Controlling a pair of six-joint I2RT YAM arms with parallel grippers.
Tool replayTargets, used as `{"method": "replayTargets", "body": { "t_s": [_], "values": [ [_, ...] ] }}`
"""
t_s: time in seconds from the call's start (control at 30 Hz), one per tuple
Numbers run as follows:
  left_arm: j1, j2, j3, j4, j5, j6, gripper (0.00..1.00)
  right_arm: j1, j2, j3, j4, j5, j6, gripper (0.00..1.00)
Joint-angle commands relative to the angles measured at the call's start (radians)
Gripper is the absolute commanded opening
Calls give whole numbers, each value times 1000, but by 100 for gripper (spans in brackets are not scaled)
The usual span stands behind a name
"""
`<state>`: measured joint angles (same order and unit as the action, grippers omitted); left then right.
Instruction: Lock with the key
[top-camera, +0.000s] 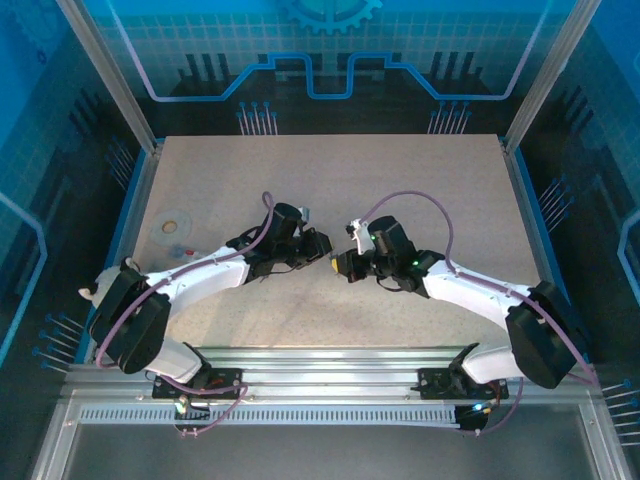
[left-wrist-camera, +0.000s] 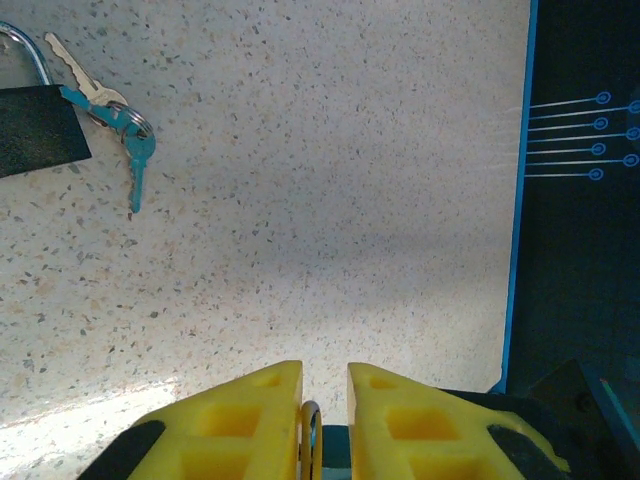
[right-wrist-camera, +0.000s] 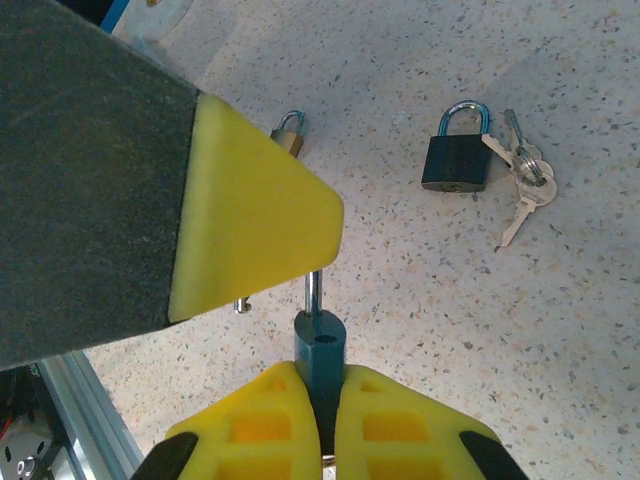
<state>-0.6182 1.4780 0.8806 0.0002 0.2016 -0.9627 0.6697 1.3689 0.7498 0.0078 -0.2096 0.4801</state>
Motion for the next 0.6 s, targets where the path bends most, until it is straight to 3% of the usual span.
{"method": "replayTargets", "body": {
  "t_s": [0.0, 0.57],
  "values": [
    [-12, -36, 48, 21, 18, 5, 19, 40, 15, 40, -9, -10, -41, 0],
    [-26, -122, 46, 20, 15, -38, 30, 112, 40, 75, -63, 117, -102, 0]
  ]
}}
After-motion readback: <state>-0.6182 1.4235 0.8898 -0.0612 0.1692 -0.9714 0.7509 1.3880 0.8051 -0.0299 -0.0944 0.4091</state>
